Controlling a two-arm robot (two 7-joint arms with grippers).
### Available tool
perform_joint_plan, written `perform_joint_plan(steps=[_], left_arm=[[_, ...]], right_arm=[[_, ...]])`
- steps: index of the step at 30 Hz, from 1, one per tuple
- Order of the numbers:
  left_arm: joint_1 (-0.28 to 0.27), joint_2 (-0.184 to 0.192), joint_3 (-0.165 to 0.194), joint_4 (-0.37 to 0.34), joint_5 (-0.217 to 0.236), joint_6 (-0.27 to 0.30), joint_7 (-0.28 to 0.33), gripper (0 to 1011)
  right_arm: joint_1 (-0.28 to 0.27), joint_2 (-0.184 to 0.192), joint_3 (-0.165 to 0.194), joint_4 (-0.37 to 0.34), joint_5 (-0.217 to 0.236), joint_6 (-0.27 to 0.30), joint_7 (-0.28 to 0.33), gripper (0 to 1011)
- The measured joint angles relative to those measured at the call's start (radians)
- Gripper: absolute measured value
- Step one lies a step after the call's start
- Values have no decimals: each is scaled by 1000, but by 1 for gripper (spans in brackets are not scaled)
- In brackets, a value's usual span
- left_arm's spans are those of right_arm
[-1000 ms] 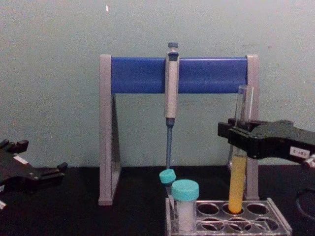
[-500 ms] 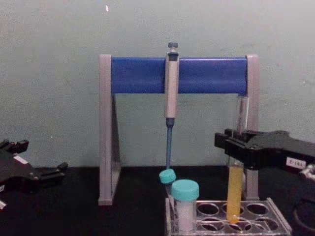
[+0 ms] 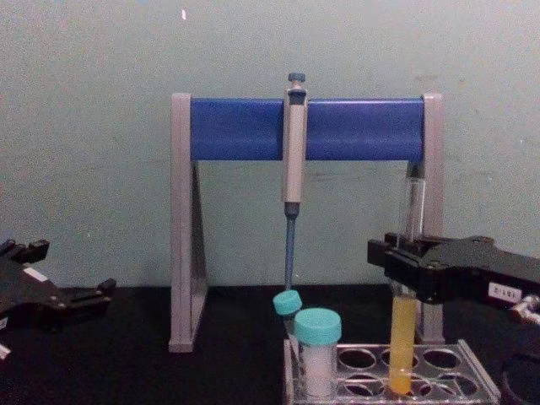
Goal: Pick up the test tube from the test tube rack, shake it, then place it back into the test tube rack.
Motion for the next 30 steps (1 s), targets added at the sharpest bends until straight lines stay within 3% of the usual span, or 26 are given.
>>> perform_joint_plan(steps=[30], left_arm=[[0,0,0,0,0,0,0,1010]], right_arm=[[-10,-21,-6,39,-23,4,-7,237]])
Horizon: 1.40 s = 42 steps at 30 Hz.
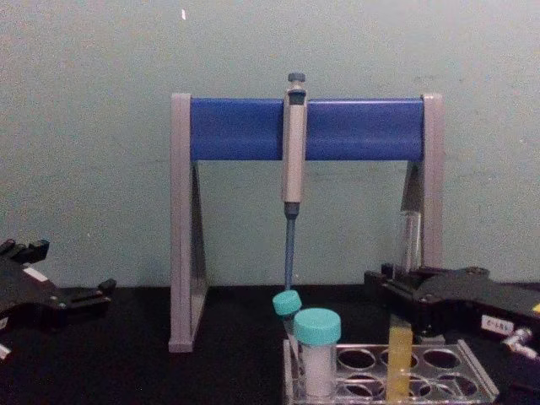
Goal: Pick up the test tube from the test tube rack, shake it, then place it back into the test tube rack.
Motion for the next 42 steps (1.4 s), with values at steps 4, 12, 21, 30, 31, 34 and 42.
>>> perform_joint_plan(steps=[4,12,21,30,31,34,42], left_arm=[[0,0,0,0,0,0,0,1010],[0,0,0,0,0,0,0,1009],[0,0,0,0,0,0,0,1010],[0,0,0,0,0,0,0,1010],[0,0,0,0,0,0,0,1010],[0,0,0,0,0,0,0,1010],[0,0,0,0,0,0,0,1010]], right_arm=[[0,-2,-1,3,-2,2,0,237],[0,-4,-2,4,-7,3,-3,237],[0,-3,-1,4,-7,3,-3,237],[0,-2,-1,4,-5,3,-2,447],[0,-3,-1,4,-5,3,-2,477],[0,-2,-1,4,-5,3,-1,609],[0,-3,-1,4,-4,3,-1,817]])
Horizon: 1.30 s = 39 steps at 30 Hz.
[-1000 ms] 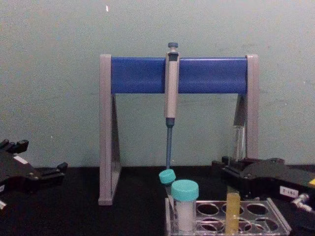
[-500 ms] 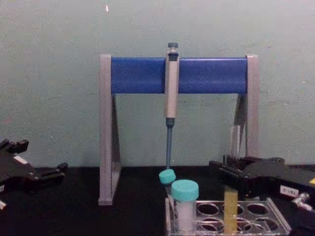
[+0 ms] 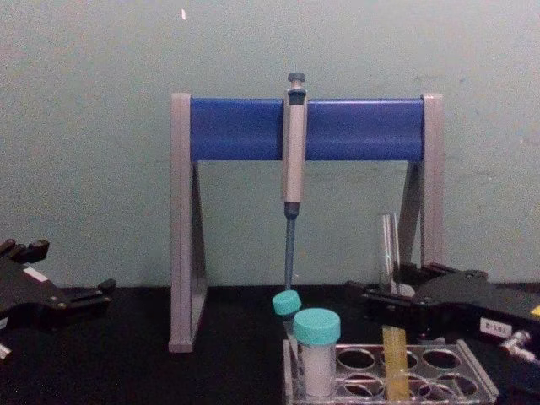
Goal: Pick up the test tube from the test tube rack, shake it, then place it back into the test tube rack.
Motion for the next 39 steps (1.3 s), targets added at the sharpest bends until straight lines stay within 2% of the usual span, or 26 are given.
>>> perform_joint_plan(steps=[1,7,24,31,39], left_arm=[[0,0,0,0,0,0,0,1010],[0,0,0,0,0,0,0,1010],[0,0,0,0,0,0,0,1010],[0,0,0,0,0,0,0,1010],[0,0,0,0,0,0,0,1010]], right_arm=[[0,0,0,0,0,0,0,878],[0,0,0,0,0,0,0,1000],[-16,10,9,-18,6,4,1,1000],[-75,41,37,-82,26,12,-8,1000],[-178,90,100,-185,45,1,-46,1000]])
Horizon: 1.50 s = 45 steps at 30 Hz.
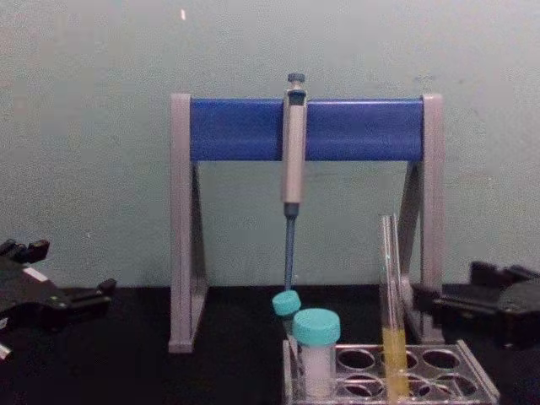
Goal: Pick up the test tube from the test tube rack, shake it, then place it back into the test tube rack.
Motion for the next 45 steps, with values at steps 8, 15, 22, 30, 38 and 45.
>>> perform_joint_plan(steps=[8,15,22,30,38,45], left_arm=[[0,0,0,0,0,0,0,1010],[0,0,0,0,0,0,0,1010],[0,0,0,0,0,0,0,1010],[0,0,0,0,0,0,0,1010],[0,0,0,0,0,0,0,1010],[0,0,0,0,0,0,0,1010]], right_arm=[[-49,-25,71,-18,-61,-26,-133,1000],[-30,-65,79,43,-155,-21,-226,1000],[-9,-109,84,124,-187,-11,-254,1000],[2,-144,92,185,-190,-8,-237,1000],[4,-173,112,217,-192,-21,-217,1000],[4,-174,113,219,-193,-22,-216,1000]])
